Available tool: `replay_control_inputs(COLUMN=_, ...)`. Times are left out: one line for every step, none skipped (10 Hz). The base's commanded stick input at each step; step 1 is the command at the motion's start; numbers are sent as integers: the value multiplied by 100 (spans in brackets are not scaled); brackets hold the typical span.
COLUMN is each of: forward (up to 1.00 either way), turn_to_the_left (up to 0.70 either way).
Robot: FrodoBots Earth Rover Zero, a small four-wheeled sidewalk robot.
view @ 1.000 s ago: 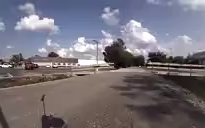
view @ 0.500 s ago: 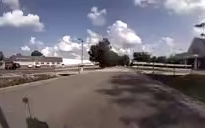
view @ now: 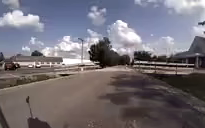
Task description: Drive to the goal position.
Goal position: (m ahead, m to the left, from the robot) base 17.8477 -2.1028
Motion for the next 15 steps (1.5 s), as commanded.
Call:
replay_control_inputs(forward=70, turn_to_the_left=-19)
replay_control_inputs(forward=70, turn_to_the_left=0)
replay_control_inputs(forward=70, turn_to_the_left=0)
replay_control_inputs(forward=70, turn_to_the_left=0)
replay_control_inputs(forward=70, turn_to_the_left=0)
replay_control_inputs(forward=70, turn_to_the_left=0)
replay_control_inputs(forward=70, turn_to_the_left=0)
replay_control_inputs(forward=70, turn_to_the_left=0)
replay_control_inputs(forward=70, turn_to_the_left=0)
replay_control_inputs(forward=70, turn_to_the_left=0)
replay_control_inputs(forward=70, turn_to_the_left=0)
replay_control_inputs(forward=70, turn_to_the_left=0)
replay_control_inputs(forward=70, turn_to_the_left=0)
replay_control_inputs(forward=70, turn_to_the_left=0)
replay_control_inputs(forward=70, turn_to_the_left=0)
